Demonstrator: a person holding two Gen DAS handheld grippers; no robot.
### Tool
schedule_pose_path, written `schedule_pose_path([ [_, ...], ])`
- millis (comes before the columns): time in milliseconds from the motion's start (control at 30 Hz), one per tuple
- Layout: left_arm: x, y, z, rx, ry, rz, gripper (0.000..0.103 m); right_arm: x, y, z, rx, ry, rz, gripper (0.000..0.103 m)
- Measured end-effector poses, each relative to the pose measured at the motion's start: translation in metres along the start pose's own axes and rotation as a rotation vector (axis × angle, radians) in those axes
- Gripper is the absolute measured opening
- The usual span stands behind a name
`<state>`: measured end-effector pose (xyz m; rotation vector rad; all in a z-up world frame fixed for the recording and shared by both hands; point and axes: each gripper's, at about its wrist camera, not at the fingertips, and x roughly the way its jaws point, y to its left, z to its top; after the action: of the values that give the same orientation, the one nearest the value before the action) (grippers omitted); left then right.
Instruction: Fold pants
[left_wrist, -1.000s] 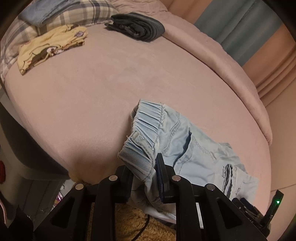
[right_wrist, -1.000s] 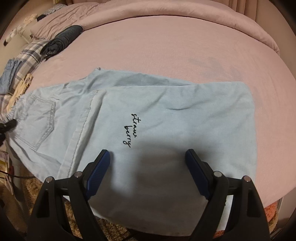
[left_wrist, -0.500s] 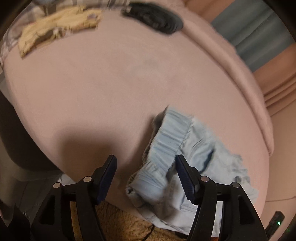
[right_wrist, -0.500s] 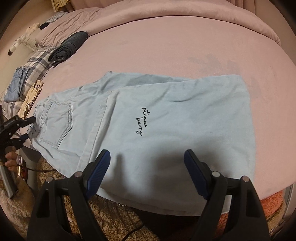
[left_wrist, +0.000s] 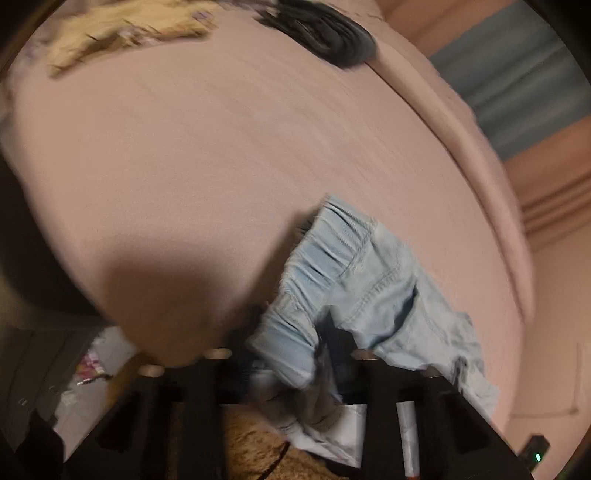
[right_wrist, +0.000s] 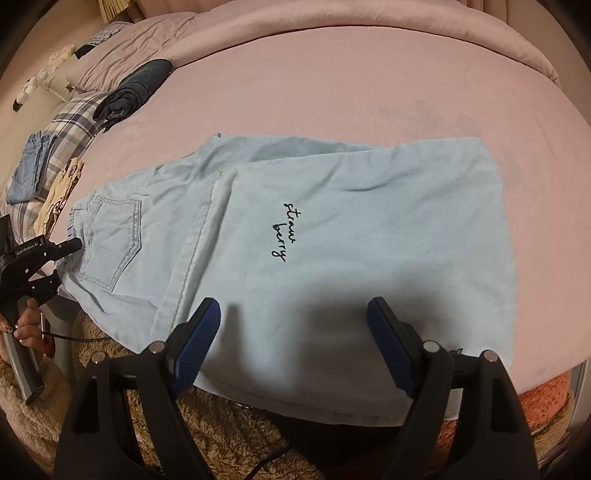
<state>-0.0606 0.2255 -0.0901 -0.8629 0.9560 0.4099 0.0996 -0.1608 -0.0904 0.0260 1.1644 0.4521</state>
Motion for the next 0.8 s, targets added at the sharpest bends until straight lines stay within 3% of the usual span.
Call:
schedule_pose_path([
  [200,-0.044,-0.048,-0.009,0.138,-0.072,-0.046,0.017,-0.002,-0.007,-0.001,0.022,-0.008,0.011,0.081],
  [433,-0.083,-0.111,-0.024,0.283,-0.084,-0.237,0.017,-0.014,-0.017,-0.005,0.05,-0.035,0.028,0.081],
  [533,-0.083,-0.121,-0.026,0.317,-0.106,-0.208,0.017,-0.017,-0.023,-0.007,0.069,-0.043,0.031,0.081],
  [800,-0.055,-0.07,-0.002,0.167,-0.091,-0.073,0.017,-0.016,-0.024,-0.011,0.073,-0.037,0.041,0.081],
])
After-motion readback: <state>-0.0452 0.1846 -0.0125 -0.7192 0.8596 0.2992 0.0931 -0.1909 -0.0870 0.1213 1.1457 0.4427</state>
